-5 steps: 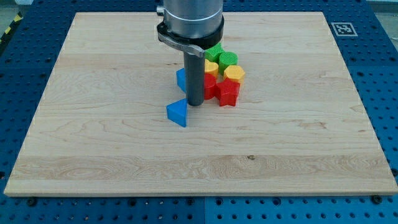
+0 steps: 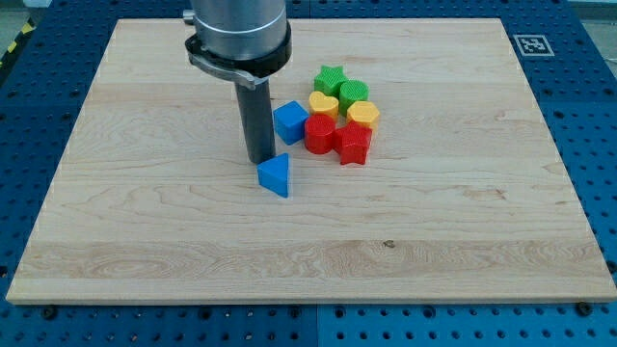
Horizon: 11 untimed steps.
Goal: Keep triangle in a diagonal line with blue cube
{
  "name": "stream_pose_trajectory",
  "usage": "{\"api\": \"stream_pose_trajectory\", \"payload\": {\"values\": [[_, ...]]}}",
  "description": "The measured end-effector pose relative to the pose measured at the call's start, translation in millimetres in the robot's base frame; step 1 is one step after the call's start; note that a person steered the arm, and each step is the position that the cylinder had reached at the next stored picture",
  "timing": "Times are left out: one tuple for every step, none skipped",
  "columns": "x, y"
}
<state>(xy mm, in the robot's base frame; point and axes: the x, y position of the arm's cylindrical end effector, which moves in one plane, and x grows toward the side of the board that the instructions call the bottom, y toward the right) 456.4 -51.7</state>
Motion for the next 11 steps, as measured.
{"api": "stream_pose_trajectory", "payload": {"values": [[15, 40], [35, 65], [60, 84], [82, 68], [50, 42], [39, 42], [39, 42], [32, 35], [29, 10], [19, -22], [24, -24]]}}
